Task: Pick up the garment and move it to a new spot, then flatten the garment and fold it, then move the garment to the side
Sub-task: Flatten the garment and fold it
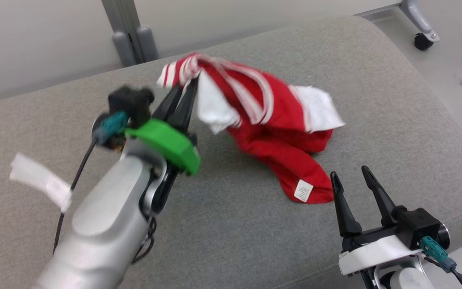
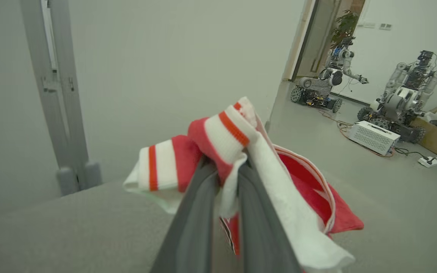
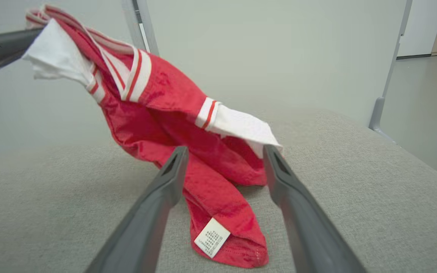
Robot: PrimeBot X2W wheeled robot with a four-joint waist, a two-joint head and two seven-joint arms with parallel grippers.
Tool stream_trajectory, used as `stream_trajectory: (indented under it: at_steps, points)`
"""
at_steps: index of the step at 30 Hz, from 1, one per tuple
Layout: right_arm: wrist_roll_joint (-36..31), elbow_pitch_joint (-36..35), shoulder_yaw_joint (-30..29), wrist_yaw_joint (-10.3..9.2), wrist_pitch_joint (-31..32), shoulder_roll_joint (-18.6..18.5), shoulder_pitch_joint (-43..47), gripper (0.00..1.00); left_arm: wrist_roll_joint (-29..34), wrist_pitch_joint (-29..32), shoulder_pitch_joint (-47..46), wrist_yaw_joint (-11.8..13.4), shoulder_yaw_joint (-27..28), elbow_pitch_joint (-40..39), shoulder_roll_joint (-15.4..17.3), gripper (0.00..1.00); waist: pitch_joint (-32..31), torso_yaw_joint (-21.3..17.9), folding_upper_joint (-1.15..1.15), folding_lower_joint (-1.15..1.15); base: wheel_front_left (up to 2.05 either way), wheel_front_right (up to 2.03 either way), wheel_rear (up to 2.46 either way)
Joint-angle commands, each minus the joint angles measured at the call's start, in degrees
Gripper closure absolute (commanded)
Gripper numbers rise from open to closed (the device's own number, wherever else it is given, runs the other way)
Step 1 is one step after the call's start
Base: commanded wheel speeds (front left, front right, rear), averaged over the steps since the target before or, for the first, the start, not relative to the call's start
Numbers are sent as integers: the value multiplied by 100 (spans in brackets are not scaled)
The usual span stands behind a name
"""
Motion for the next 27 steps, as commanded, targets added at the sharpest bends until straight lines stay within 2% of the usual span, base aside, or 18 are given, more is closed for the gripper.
stream_trajectory:
  at_steps: [1, 3, 7, 9, 13, 20, 21, 22, 23, 27]
  points:
    - [-68, -26, -57, -8, -3, -9, 39, 0, -63, -95, 433, 104, 88, -112, 178, 100, 7, 192, 0, 0, 0, 0, 0]
    - [-105, -38, -127, -8, -3, -9, 45, 0, -8, -181, 1081, 272, 219, -250, 497, 100, 32, 303, 0, 0, 0, 0, 0]
    - [-165, -59, -212, -8, -3, -8, 22, 0, -100, -247, 2220, 500, 654, -535, 822, 100, 96, 539, 0, 0, 0, 0, 0]
    - [-176, -73, -232, -8, -3, -9, 10, 0, 71, -252, 2550, 581, 957, -716, 958, 100, 129, 665, 0, 0, 0, 0, 0]
    - [-230, -59, -190, -8, -3, -10, -49, 0, 523, -238, 3034, 709, 1477, -894, 1031, 100, 171, 846, 0, 0, 0, 0, 0]
    - [-255, -93, -169, -8, -3, -10, -120, 0, 1430, -241, 3266, 894, 2199, -846, 906, 100, 254, 956, 0, 0, 0, 0, 0]
    - [-259, -94, -167, -8, -3, -10, -119, 0, 1505, -240, 3269, 897, 2264, -826, 877, 98, 264, 958, 0, 0, 0, 0, 0]
    - [-263, -92, -162, -8, -3, -11, -119, 0, 1607, -240, 3275, 896, 2341, -804, 837, 34, 276, 958, 0, 0, 0, 0, 0]
    - [-262, -89, -160, -8, -3, -10, -123, 0, 1679, -241, 3288, 917, 2409, -792, 797, 0, 285, 955, 0, 0, 0, 0, 0]
    - [-225, -71, -155, -8, -3, -11, -169, 0, 2140, -241, 3351, 1194, 2770, -1043, 688, 0, 337, 906, 0, 0, 0, 0, 0]
